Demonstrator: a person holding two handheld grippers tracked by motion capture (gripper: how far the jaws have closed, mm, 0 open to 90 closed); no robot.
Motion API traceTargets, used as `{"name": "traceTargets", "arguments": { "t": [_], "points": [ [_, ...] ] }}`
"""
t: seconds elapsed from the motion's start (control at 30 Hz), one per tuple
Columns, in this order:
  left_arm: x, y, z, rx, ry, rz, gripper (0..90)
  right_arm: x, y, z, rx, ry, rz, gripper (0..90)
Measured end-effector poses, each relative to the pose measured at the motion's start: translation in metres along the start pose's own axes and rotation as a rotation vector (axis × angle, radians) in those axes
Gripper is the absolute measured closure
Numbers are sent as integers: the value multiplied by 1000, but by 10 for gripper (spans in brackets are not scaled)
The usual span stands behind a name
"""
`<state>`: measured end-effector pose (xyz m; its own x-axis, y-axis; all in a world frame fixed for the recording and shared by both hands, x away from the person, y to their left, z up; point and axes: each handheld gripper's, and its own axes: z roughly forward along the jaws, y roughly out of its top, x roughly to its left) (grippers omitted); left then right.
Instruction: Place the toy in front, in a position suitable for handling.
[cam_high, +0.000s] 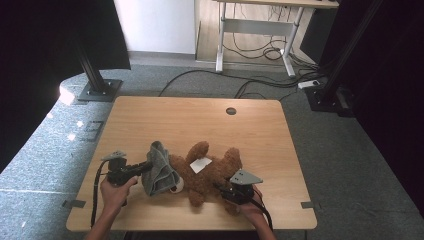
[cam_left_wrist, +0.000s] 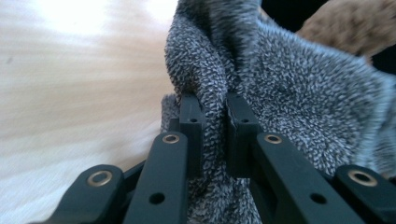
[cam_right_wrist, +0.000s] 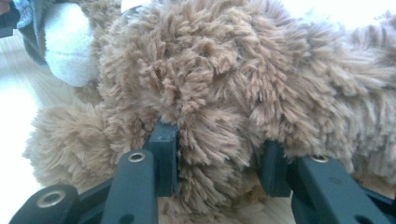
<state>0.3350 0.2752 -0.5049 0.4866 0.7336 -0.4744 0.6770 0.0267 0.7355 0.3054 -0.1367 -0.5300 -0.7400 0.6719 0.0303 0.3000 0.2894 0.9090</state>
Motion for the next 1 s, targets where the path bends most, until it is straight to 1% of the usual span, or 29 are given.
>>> {"name": "traceTargets", "arguments": {
  "t": [0.07, 0.1, 0.17, 0.3, 0.33, 0.37, 0.4, 0.43, 0.5, 0.6, 0.7, 0.73, 0.83, 0.87, 0.97, 1.0],
  "points": [
    [5, -4, 0, 13, 1, -19, 792, 0, 0, 0, -2, 0, 5, 564],
    [6, -5, 0, 19, 7, -17, 791, -1, 0, 0, -3, 0, 7, 564],
    [7, -5, 0, 22, 6, -22, 791, -1, -1, 0, -3, 1, 9, 564],
    [7, -5, 2, 24, 8, -21, 791, -1, -1, 0, -4, 2, 11, 564],
    [6, -3, -1, 13, 5, -25, 791, -1, -1, 0, -4, 2, 11, 564],
    [6, -3, -1, 13, 5, -25, 792, -1, -1, 0, -4, 2, 11, 564],
    [5, -1, -4, -3, 0, -32, 792, -2, -1, 0, -4, 3, 13, 564],
    [3, 4, -8, -21, -4, -27, 792, -2, -1, 0, -5, 3, 14, 564],
    [-5, 14, -15, -52, -18, -5, 792, -3, -1, 0, -6, 4, 17, 564],
    [-22, 30, -21, -81, -49, 34, 792, -3, -1, 1, -5, 4, 14, 564],
    [-36, 43, -23, -103, -94, 54, 790, -3, -1, 1, -5, 3, 14, 564],
    [-42, 48, -21, -110, -108, 60, 790, -3, -1, 1, -5, 3, 14, 564],
    [-55, 56, -13, -102, -131, 82, 790, -3, -1, 1, -7, 4, 15, 564],
    [-61, 59, -7, -95, -140, 93, 789, -3, -1, 1, -8, 4, 15, 564],
    [-74, 63, 6, -78, -156, 118, 788, -3, -2, 2, -10, 5, 17, 564],
    [-82, 65, 14, -70, -162, 132, 787, -3, -2, 2, -11, 5, 18, 564]
  ]
}}
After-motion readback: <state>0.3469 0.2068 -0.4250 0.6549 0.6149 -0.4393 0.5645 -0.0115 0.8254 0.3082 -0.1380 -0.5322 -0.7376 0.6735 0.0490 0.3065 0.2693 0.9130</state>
